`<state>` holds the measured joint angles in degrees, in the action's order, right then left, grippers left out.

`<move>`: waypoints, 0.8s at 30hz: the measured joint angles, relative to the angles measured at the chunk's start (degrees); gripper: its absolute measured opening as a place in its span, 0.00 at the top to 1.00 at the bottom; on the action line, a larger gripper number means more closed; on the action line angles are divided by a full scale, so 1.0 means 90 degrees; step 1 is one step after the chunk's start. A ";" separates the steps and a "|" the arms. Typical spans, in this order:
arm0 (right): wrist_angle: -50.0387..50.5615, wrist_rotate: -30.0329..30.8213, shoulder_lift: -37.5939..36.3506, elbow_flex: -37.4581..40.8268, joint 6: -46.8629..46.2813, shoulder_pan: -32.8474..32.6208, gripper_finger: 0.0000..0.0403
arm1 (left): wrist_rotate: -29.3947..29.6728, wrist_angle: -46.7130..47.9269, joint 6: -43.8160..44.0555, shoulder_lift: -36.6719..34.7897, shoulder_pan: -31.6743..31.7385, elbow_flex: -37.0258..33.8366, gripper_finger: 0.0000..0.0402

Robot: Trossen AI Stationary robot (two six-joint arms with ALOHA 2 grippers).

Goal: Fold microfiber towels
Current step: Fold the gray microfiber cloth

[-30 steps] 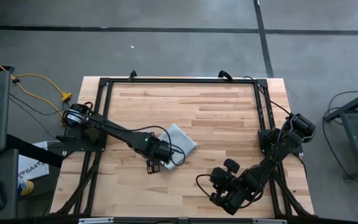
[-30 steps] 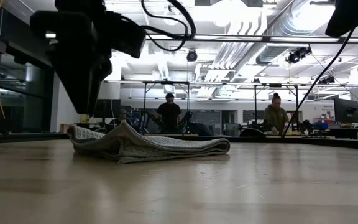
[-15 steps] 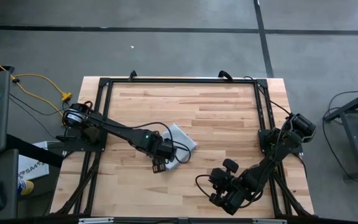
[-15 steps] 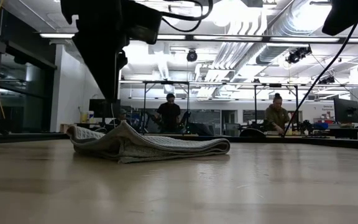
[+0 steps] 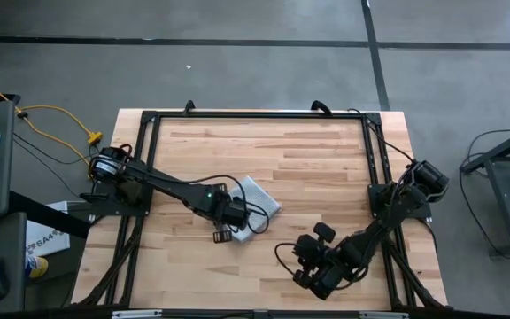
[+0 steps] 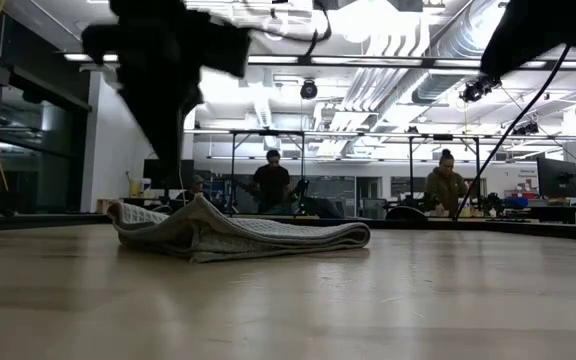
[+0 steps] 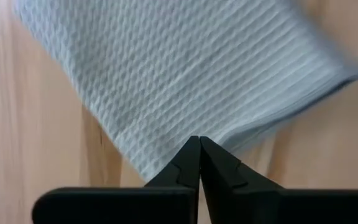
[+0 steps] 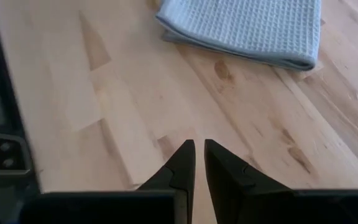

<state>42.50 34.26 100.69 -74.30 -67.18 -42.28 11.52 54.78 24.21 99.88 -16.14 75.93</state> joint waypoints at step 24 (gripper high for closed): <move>-0.3265 -0.0426 0.0004 0.1643 0.1485 0.1726 0.93 | 0.0908 -0.0164 -0.0003 0.0002 -0.0005 -0.1161 1.00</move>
<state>13.12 30.43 100.73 -59.51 -53.82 -26.75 19.69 53.30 24.18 99.90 -16.19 65.48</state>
